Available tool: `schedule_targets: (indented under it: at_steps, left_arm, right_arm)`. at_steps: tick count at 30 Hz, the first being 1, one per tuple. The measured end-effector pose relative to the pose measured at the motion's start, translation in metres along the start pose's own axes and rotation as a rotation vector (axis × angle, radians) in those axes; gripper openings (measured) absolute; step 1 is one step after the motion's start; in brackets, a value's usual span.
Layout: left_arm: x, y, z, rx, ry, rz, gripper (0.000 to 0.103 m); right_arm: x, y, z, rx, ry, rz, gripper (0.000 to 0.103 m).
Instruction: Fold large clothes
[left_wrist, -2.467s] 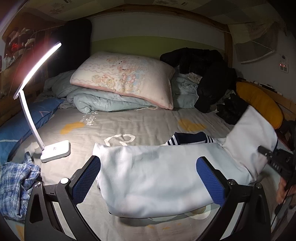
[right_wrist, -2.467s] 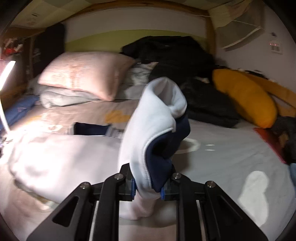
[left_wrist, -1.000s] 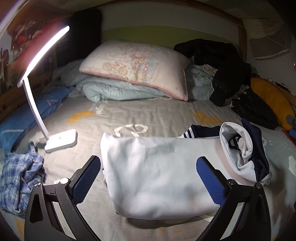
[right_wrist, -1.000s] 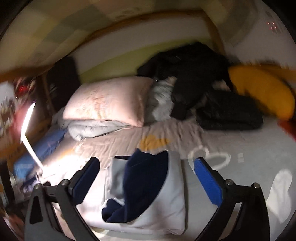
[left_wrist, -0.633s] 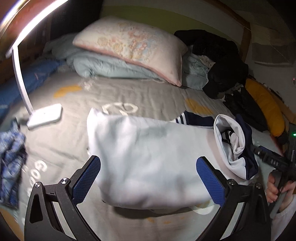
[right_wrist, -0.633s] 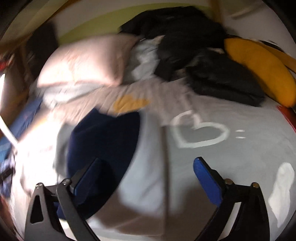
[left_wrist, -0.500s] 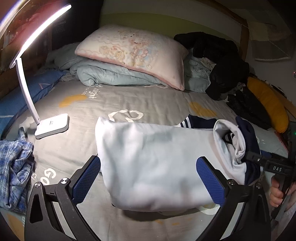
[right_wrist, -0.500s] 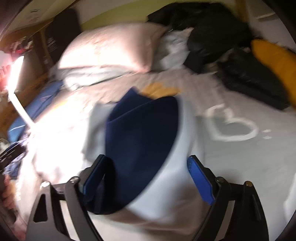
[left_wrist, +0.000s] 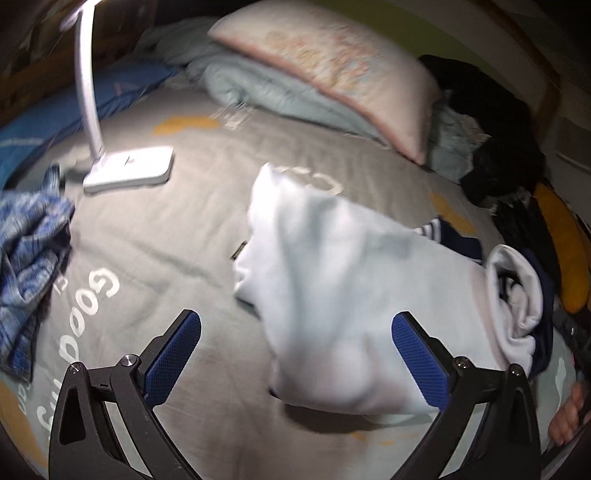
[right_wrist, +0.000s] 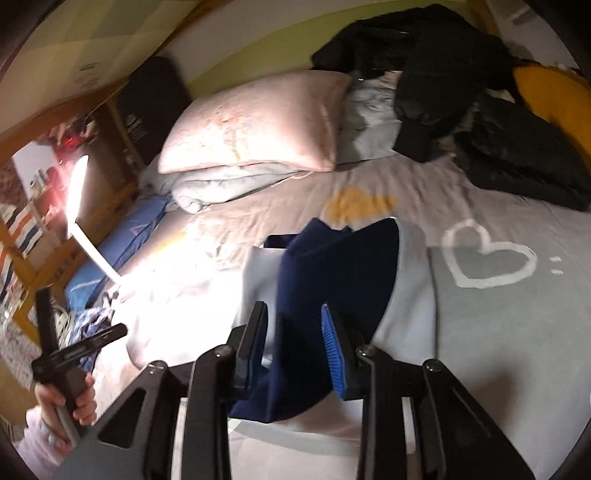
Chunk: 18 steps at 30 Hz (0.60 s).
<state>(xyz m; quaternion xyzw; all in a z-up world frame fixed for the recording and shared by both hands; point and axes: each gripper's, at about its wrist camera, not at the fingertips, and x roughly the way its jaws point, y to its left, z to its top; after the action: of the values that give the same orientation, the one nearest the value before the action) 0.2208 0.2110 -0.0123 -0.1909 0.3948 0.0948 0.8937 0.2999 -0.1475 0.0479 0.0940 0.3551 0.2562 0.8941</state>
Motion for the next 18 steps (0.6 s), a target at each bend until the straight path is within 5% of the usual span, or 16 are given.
schedule_targets:
  at_steps: [6, 12, 15, 18]
  left_arm:
    - [0.035, 0.018, -0.006, -0.070, 0.089, -0.023, 0.103]
    - [0.054, 0.011, -0.010, -0.078, 0.092, -0.112, 0.100]
    - [0.058, -0.002, -0.007, -0.035, 0.092, -0.188, 0.071]
    - [0.055, -0.010, -0.003, -0.045, 0.065, -0.217, 0.032]
  right_arm:
    - [0.057, 0.010, -0.027, -0.079, 0.200, 0.023, 0.025]
    - [0.044, 0.021, -0.025, -0.109, 0.174, -0.023, 0.024]
    - [0.025, 0.024, -0.020, -0.110, 0.136, -0.025, 0.024]
    - [0.013, 0.019, -0.012, -0.111, 0.128, -0.004, 0.036]
